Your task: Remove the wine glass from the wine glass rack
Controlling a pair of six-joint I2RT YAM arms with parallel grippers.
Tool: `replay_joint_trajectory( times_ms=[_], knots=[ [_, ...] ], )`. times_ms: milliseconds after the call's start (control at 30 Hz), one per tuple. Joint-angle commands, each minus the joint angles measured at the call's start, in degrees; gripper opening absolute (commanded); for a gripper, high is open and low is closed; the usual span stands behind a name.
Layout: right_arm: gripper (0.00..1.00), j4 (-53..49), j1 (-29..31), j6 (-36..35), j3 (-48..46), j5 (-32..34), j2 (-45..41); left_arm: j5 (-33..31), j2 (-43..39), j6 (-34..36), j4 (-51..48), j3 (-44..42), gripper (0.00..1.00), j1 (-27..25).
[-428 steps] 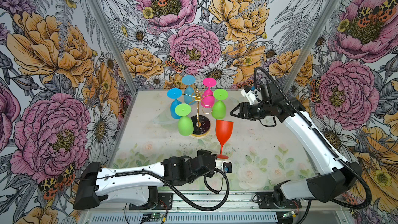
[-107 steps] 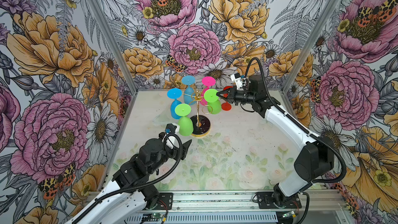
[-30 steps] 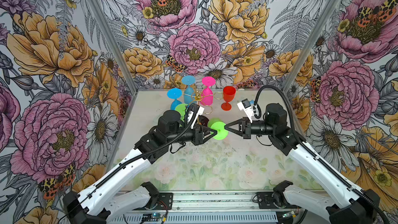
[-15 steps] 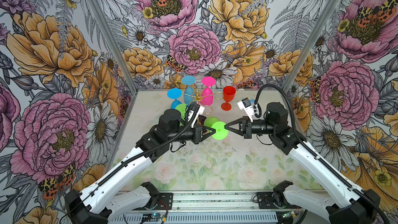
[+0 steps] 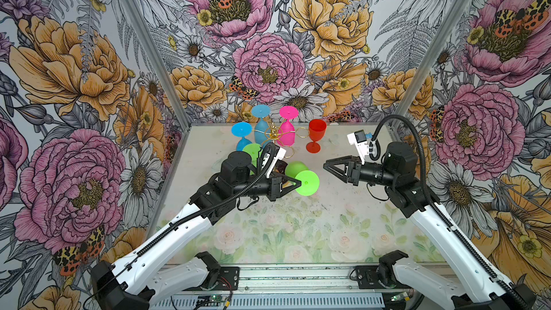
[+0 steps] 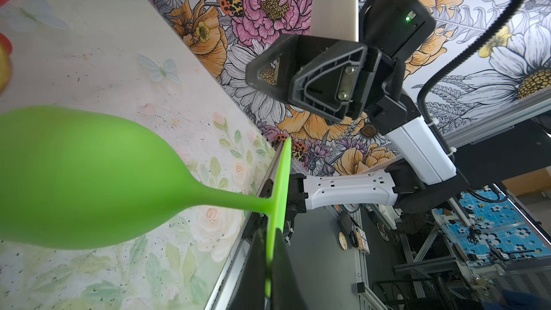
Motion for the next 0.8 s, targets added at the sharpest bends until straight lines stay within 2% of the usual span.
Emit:
replay_joint_trajectory(
  times_ms=[0,100,267,500,600,767],
  knots=[
    [0.44,-10.03,-1.47,-0.52,2.74,8.4,1.19,-1.97,-0.76,4.08,1.53,-1.0,0.0,-1.88],
    [0.45,-17.39,-2.3,-1.25,5.14,14.96,4.21,-5.28,-1.13,8.07,0.68,-1.44,0.0,-4.52],
    [0.47,-24.02,-3.52,-1.74,7.48,19.9,8.43,-8.53,-0.99,13.48,-2.37,-1.35,0.0,-7.33],
    [0.5,-33.2,-3.75,-5.07,12.48,30.03,12.84,-14.82,-0.43,23.11,-4.38,-3.12,0.0,-12.07],
    [0.5,-34.44,-3.74,-5.7,13.89,30.72,13.92,-17.76,-0.31,27.85,-4.39,-4.15,0.0,-14.01],
    [0.51,-35.47,-3.75,-6.71,15.78,30.18,16.16,-26.11,0.39,36.78,-4.23,-5.62,0.0,-16.69]
  ],
)
